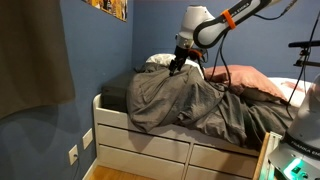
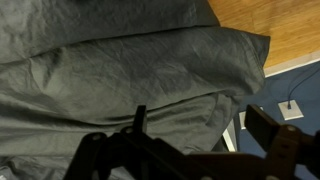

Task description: Pull up the grey covers

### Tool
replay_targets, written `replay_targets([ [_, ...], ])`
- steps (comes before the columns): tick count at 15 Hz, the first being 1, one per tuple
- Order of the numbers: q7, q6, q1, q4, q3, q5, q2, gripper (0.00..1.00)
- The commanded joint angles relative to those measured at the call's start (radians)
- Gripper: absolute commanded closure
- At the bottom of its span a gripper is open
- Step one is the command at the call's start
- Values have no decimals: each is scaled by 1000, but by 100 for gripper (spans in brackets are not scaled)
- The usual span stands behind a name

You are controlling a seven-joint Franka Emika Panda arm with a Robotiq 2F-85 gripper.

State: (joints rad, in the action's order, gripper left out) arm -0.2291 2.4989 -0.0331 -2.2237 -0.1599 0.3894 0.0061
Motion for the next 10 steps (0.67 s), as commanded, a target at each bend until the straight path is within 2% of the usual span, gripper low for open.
replay_targets([
  [1, -70, -29, 34, 41, 40, 16, 38, 0],
  [5, -295, -18, 81, 167, 70, 161, 197, 0],
  [6, -363, -19, 107, 213, 87, 207, 248, 0],
  [10, -517, -30, 235, 432, 174, 261, 465, 0],
])
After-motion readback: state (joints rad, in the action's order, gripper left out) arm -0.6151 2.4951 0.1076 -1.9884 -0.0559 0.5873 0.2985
